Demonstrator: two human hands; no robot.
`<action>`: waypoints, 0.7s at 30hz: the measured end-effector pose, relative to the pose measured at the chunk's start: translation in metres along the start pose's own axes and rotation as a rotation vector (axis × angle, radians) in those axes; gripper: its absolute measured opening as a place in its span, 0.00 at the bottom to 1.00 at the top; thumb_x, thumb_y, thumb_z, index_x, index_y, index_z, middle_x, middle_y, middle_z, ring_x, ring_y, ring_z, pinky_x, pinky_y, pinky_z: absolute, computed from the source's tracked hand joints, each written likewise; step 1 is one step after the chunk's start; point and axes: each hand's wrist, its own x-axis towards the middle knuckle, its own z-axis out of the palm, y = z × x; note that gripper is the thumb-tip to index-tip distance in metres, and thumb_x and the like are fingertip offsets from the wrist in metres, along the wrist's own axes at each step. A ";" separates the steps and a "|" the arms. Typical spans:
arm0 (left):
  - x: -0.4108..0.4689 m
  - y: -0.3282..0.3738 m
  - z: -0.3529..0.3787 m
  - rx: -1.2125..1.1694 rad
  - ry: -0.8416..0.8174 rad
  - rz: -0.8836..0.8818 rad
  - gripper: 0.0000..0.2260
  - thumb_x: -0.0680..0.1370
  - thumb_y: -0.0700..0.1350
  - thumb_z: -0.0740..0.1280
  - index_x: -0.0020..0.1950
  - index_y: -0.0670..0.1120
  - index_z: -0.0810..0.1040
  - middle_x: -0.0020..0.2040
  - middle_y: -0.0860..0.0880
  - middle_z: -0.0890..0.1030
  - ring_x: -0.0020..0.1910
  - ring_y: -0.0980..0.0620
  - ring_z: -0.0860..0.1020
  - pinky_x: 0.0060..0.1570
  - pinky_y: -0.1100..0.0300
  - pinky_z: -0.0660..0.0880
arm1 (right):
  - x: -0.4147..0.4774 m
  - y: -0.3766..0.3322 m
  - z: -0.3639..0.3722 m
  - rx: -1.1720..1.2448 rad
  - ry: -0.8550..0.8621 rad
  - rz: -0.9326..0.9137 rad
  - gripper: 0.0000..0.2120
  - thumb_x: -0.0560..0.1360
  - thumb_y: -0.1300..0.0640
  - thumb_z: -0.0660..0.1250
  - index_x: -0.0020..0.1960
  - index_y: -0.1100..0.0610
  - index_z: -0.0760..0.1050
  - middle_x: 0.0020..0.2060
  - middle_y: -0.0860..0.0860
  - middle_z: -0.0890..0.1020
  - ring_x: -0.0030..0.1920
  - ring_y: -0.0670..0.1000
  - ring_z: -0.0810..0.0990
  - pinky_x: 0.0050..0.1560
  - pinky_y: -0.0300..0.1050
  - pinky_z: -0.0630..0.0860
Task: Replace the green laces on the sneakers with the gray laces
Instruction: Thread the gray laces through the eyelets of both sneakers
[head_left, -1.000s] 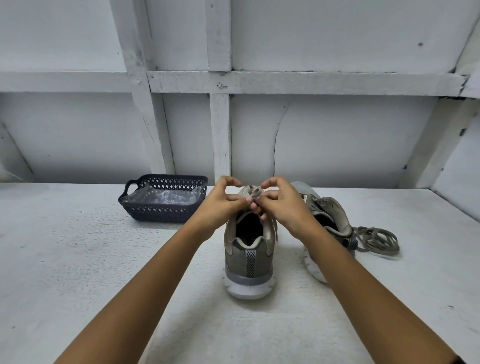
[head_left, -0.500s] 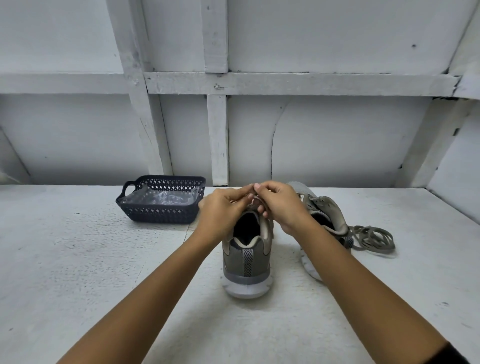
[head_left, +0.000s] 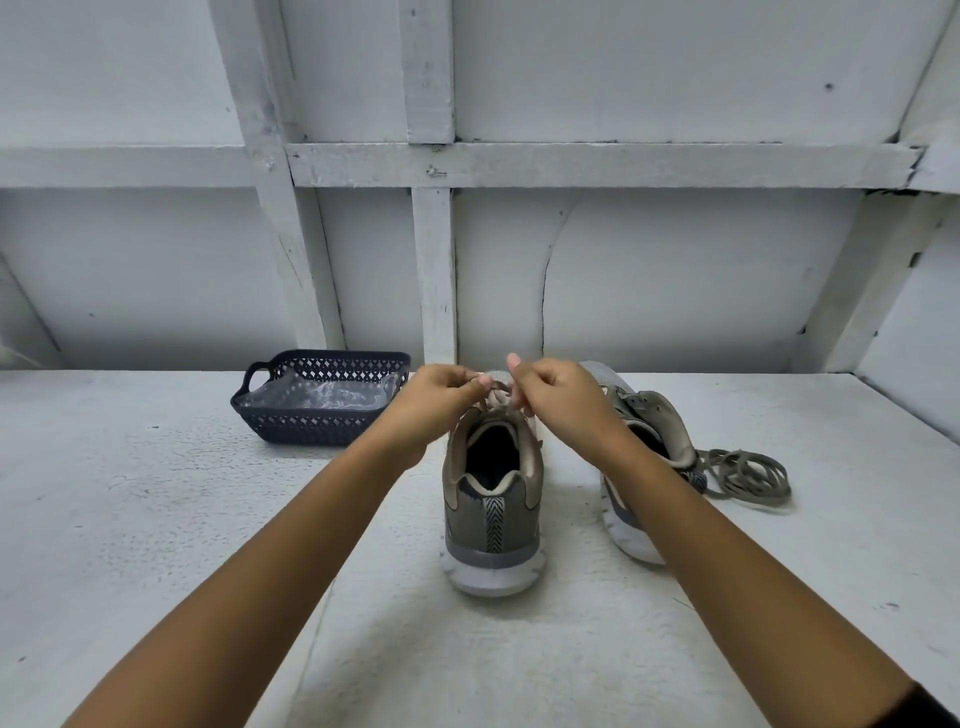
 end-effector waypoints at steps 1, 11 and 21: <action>0.000 0.001 0.000 -0.094 0.003 -0.031 0.09 0.79 0.42 0.64 0.48 0.36 0.80 0.41 0.47 0.80 0.41 0.53 0.76 0.45 0.62 0.71 | -0.004 0.000 -0.001 -0.046 -0.013 -0.022 0.21 0.79 0.46 0.59 0.34 0.56 0.77 0.39 0.53 0.78 0.40 0.48 0.76 0.44 0.40 0.68; -0.001 -0.001 0.003 -0.124 0.205 -0.043 0.09 0.77 0.43 0.67 0.49 0.39 0.83 0.42 0.48 0.82 0.42 0.60 0.78 0.39 0.74 0.71 | -0.008 0.017 0.004 -0.028 0.047 -0.020 0.11 0.78 0.55 0.63 0.40 0.55 0.80 0.42 0.51 0.79 0.43 0.49 0.77 0.47 0.44 0.72; -0.005 -0.037 -0.002 0.289 0.484 0.016 0.14 0.81 0.51 0.59 0.34 0.54 0.71 0.40 0.52 0.72 0.43 0.49 0.71 0.59 0.43 0.68 | -0.017 0.036 0.003 0.135 0.169 0.207 0.13 0.79 0.60 0.61 0.37 0.57 0.76 0.33 0.49 0.79 0.42 0.55 0.80 0.50 0.59 0.79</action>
